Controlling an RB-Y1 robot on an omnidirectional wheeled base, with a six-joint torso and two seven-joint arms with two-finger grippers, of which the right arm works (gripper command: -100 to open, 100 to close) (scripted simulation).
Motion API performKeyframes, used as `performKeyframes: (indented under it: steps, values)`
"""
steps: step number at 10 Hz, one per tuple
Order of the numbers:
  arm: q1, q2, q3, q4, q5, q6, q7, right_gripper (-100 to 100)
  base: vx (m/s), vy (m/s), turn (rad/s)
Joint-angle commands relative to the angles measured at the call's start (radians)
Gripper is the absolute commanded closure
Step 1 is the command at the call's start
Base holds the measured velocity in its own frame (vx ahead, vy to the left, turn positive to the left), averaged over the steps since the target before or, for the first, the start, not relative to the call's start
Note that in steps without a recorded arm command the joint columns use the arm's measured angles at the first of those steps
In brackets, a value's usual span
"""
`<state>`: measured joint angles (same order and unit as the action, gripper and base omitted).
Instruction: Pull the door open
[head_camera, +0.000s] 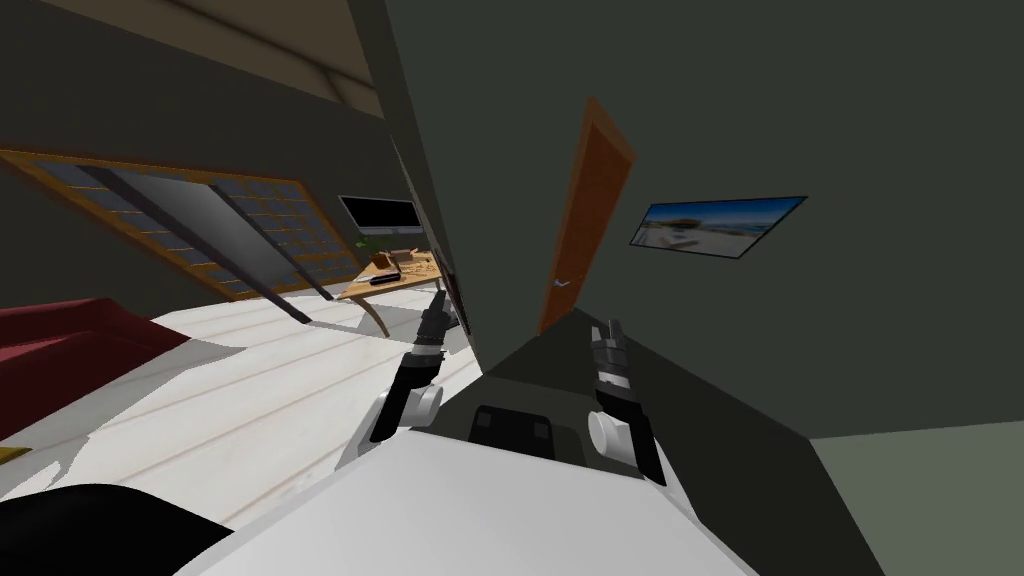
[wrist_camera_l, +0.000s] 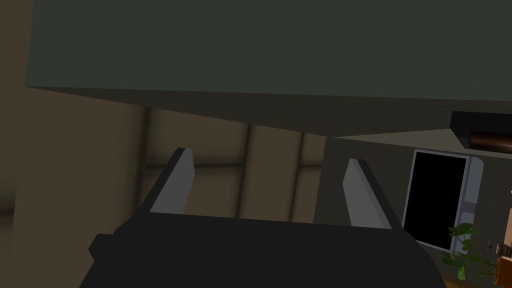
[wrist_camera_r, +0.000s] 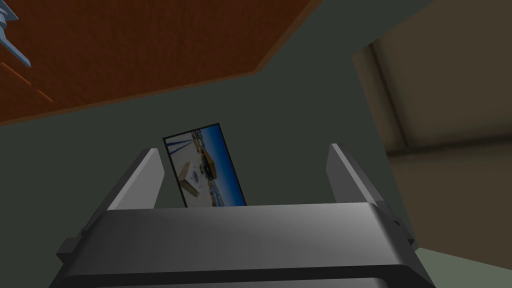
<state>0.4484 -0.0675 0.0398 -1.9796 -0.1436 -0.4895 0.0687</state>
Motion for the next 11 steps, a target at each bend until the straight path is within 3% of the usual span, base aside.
performKeyframes:
  steps: [1, 10, 11]
  values:
    - [-0.02, -0.007, 0.006, 0.044, -0.008, -0.009, 0.001, -100, 0.097, -0.134, 0.206]
    - [-0.094, -0.035, 0.023, 0.217, -0.044, -0.053, -0.003, -100, 0.079, -0.111, 0.127]
    - [-0.111, -0.041, 0.027, 0.258, -0.052, -0.063, -0.004, -100, 0.114, -0.168, 0.236]
